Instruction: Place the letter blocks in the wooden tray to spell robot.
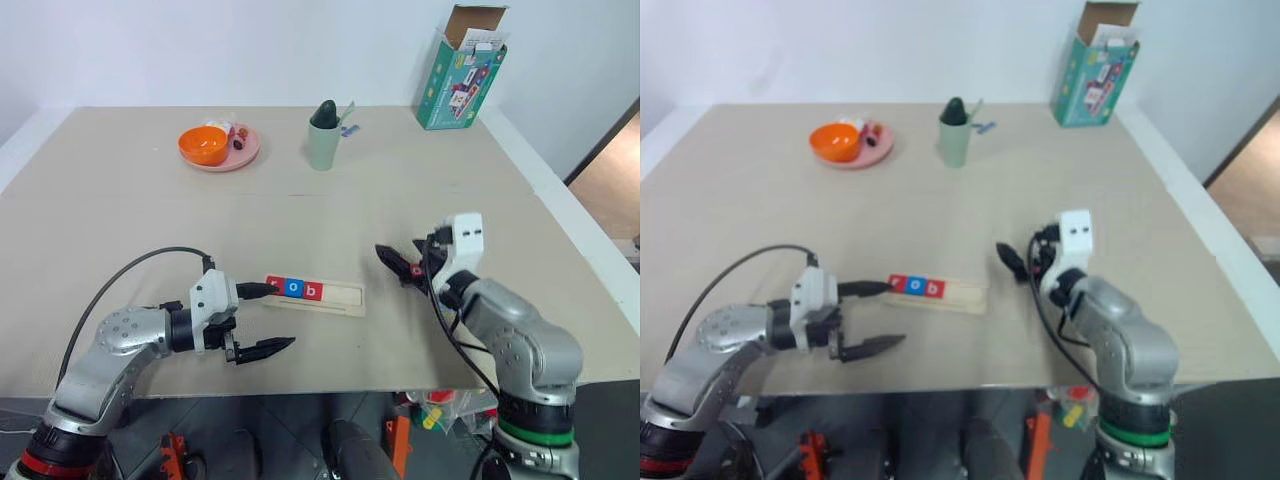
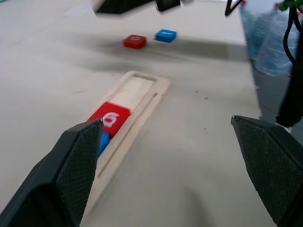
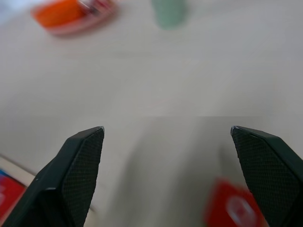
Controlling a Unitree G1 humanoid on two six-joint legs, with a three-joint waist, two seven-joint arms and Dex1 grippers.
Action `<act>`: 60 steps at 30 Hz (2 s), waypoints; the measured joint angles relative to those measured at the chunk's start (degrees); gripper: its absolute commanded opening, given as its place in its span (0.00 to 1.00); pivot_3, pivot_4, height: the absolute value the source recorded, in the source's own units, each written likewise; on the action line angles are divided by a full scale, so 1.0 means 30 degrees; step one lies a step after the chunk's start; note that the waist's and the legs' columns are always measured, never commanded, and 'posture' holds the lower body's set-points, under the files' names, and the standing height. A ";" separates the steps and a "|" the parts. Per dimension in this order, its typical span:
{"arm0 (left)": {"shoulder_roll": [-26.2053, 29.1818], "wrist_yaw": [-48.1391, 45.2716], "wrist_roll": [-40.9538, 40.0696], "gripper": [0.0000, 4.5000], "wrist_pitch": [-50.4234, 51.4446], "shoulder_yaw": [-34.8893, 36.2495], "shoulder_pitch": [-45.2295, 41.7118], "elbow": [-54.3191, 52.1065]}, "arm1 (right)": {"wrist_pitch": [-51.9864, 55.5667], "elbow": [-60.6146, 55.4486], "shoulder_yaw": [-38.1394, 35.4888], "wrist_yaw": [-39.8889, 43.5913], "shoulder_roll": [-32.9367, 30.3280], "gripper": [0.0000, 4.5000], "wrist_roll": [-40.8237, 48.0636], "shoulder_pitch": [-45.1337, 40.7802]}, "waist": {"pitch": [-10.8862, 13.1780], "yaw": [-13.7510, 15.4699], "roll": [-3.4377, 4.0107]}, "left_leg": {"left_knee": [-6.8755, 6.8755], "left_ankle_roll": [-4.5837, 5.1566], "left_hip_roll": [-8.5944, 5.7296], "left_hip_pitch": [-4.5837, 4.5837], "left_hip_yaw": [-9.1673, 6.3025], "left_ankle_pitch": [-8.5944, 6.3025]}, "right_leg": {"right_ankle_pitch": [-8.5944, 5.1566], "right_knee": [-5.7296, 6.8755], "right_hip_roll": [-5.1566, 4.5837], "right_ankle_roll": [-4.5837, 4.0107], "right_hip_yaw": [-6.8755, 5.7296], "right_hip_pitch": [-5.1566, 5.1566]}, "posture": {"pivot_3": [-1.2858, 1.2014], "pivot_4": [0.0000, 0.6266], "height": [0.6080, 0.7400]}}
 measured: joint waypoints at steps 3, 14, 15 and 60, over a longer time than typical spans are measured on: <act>0.0000 -0.0243 -0.0066 1.00 0.0018 -0.0151 -0.0302 0.0002 | 0.0129 -0.0691 0.0482 -0.1729 0.0841 0.99 -0.0846 0.0239 | -0.0001 -0.0052 -0.0001 | 0.0001 -0.0001 0.0009 0.0019 0.0003 0.0005 | 0.0020 0.0003 0.0017 -0.0014 0.0014 0.0003 | 0.52 0.24 1.00; 0.0085 -0.0301 -0.0057 1.00 0.0137 -0.0246 -0.0544 0.0018 | -0.0522 -0.0845 0.2040 -0.4514 0.2326 0.99 -0.3162 0.1068 | -0.0001 -0.0007 -0.0002 | -0.0002 -0.0005 -0.0004 -0.0024 -0.0001 0.0001 | -0.0016 -0.0010 -0.0008 0.0013 -0.0001 -0.0007 | 0.52 0.24 1.00; 0.0107 -0.0299 -0.0054 1.00 0.0228 -0.0249 -0.0543 0.0018 | -0.0724 -0.0737 0.2035 -0.4565 0.2324 0.99 -0.3352 0.1187 | -0.0001 -0.0007 -0.0002 | -0.0003 -0.0005 -0.0002 -0.0022 -0.0002 0.0001 | -0.0016 -0.0010 -0.0006 0.0011 -0.0001 -0.0009 | 0.52 0.24 1.00; 0.0658 -0.0342 0.0067 1.00 0.0528 -0.0263 0.0337 -0.0487 | 0.5233 -0.6591 0.3587 -0.3450 0.1896 0.26 -0.2772 0.3699 | -0.0007 0.0002 -0.0010 | -0.0010 -0.0009 -0.0005 -0.0007 -0.0006 0.0002 | -0.0069 -0.0006 -0.0017 -0.0083 -0.0003 -0.0002 | 0.52 0.24 1.00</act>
